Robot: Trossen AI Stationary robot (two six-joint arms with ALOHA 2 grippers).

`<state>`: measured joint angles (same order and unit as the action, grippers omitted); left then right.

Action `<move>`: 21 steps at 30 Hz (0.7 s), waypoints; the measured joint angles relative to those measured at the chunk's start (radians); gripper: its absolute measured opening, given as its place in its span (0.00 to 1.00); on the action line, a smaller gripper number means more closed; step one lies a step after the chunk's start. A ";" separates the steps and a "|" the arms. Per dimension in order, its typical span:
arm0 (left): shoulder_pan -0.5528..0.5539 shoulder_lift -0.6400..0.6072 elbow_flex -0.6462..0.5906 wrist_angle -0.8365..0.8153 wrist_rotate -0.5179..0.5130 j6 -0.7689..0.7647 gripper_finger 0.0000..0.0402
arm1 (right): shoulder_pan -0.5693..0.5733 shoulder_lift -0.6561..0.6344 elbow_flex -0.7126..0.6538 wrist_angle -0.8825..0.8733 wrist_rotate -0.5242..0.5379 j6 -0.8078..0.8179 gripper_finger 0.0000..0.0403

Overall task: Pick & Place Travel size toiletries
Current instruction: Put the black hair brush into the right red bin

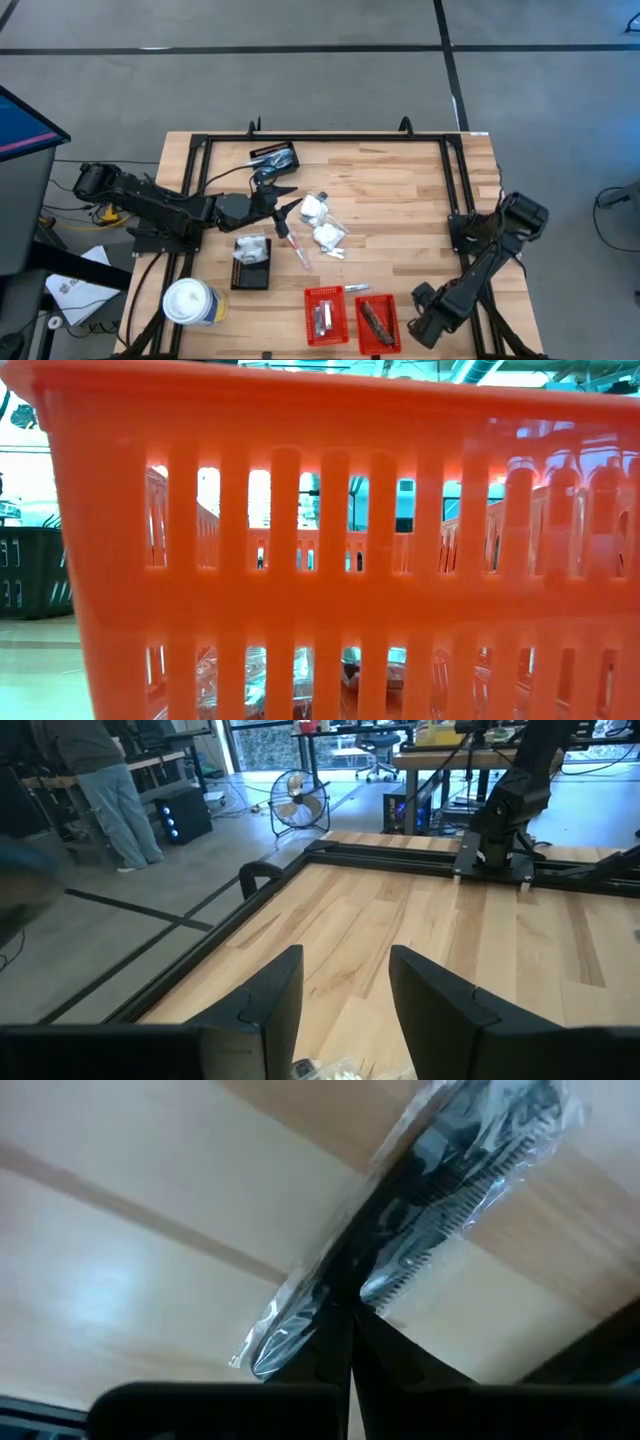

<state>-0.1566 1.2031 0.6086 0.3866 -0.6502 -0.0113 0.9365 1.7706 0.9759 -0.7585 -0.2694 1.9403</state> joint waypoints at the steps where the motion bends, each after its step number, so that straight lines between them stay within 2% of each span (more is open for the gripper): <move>1: 0.000 0.000 0.000 0.000 0.000 0.000 0.36 | -0.008 -0.002 -0.009 0.001 -0.007 -0.014 0.00; 7: 0.000 0.000 0.000 -0.001 0.000 0.000 0.36 | -0.106 -0.003 -0.047 -0.062 -0.015 -0.181 0.00; 12: 0.000 0.000 0.000 -0.001 0.000 0.000 0.36 | -0.218 -0.006 -0.047 -0.176 0.059 -0.362 0.00; 15: 0.000 0.000 0.000 -0.001 0.000 0.000 0.36 | -0.287 -0.020 -0.050 -0.224 0.129 -0.464 0.00; 21: 0.000 0.000 0.000 -0.001 0.000 0.000 0.36 | -0.429 -0.086 -0.053 -0.240 0.344 -0.634 0.00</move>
<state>-0.1562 1.2034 0.6086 0.3855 -0.6498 -0.0116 0.5079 1.6850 0.9226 -0.9980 0.0750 1.3060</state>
